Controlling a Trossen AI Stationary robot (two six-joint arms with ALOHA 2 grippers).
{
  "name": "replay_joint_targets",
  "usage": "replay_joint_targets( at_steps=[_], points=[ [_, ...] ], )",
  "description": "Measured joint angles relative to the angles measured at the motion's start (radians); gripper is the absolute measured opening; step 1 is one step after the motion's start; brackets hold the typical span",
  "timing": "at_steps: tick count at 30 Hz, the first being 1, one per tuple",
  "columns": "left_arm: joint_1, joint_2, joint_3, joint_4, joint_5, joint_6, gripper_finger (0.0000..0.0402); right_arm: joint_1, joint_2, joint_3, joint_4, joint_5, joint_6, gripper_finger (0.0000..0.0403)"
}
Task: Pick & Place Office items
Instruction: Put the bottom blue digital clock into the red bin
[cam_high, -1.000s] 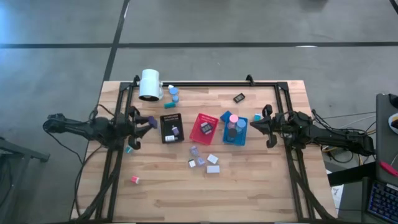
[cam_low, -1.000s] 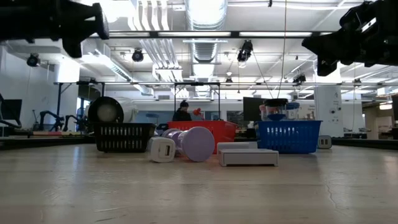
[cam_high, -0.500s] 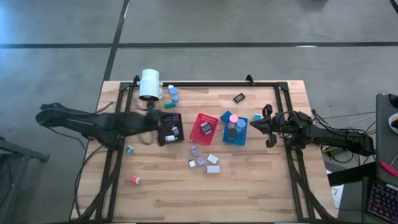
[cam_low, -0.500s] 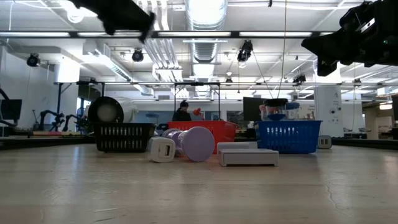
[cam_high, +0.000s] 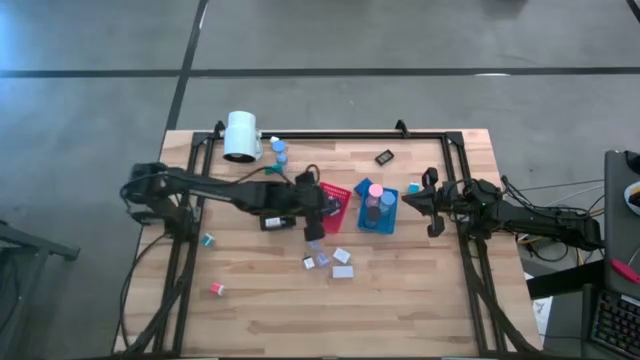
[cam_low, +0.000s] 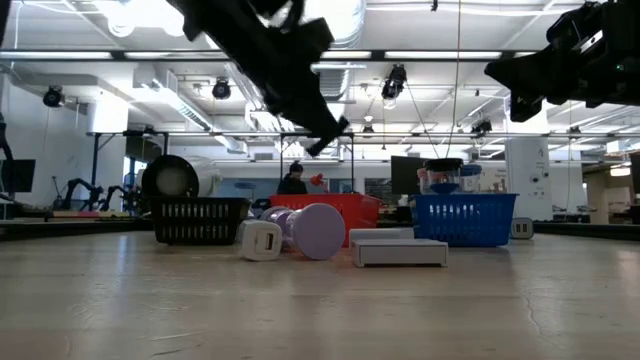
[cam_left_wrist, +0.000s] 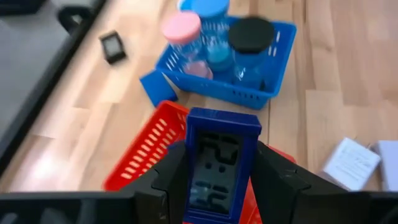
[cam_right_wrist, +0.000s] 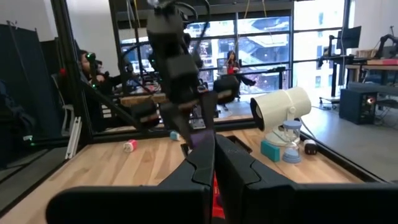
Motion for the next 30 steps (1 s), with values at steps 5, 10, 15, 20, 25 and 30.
replay_joint_targets(
  at_steps=[5,10,15,20,25,30],
  points=[
    [0.025,0.1,0.038,0.0,0.048,0.0,0.0141,0.0,0.0,0.0,-0.003,-0.001,-0.009,0.0008],
    [0.032,0.152,0.041,0.004,0.069,-0.011,0.0141,0.0,0.0,0.0,-0.024,-0.001,-0.009,0.0008],
    [0.032,0.183,0.04,0.002,0.071,-0.009,0.0141,0.0,-0.001,0.0,-0.023,-0.001,-0.01,0.0008],
    [0.032,0.214,0.039,0.005,0.07,0.008,0.0141,0.0,-0.002,0.0,-0.023,-0.001,-0.009,0.0008],
    [0.032,0.241,0.038,0.001,0.07,0.018,0.0141,0.0,-0.001,0.0,-0.023,-0.001,-0.008,0.0008],
    [0.032,0.251,0.038,0.002,0.067,0.019,0.0141,0.0,-0.001,0.0,-0.023,-0.001,-0.007,0.0008]
  ],
)
